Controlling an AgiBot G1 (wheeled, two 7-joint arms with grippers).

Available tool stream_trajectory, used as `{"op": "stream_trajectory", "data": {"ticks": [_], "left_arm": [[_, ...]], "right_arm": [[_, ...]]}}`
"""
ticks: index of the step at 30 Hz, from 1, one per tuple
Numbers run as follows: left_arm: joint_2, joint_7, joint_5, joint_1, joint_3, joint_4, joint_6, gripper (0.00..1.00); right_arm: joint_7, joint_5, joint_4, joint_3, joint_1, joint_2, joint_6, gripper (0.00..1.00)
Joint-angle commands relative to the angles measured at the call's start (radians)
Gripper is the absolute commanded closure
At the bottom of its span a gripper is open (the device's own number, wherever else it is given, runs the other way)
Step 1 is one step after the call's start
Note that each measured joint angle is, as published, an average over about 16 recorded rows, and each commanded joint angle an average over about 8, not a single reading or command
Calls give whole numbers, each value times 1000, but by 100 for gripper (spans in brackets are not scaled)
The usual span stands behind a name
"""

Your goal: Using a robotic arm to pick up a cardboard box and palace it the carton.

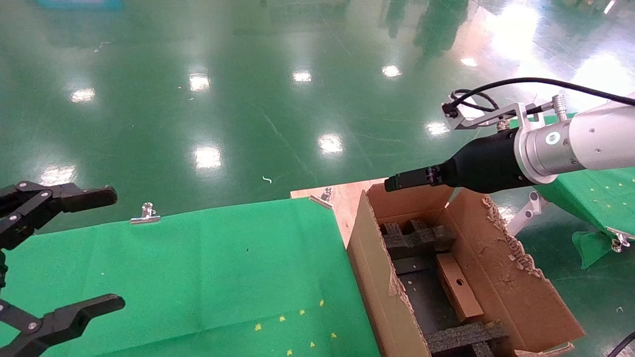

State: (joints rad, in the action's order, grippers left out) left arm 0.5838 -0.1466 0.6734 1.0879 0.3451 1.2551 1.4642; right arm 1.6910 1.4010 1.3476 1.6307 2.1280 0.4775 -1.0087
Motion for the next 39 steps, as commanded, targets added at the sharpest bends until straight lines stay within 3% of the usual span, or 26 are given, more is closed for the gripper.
{"op": "stream_trajectory", "data": {"ticks": [1, 39], "left_arm": [[0, 0, 0, 0, 0, 0, 0, 0], [0, 0, 0, 0, 0, 0, 0, 0]], "right_arm": [[7, 15, 0, 6, -3, 1, 9, 0], [-932, -412, -39, -838, -656, 83, -300, 0]]}}
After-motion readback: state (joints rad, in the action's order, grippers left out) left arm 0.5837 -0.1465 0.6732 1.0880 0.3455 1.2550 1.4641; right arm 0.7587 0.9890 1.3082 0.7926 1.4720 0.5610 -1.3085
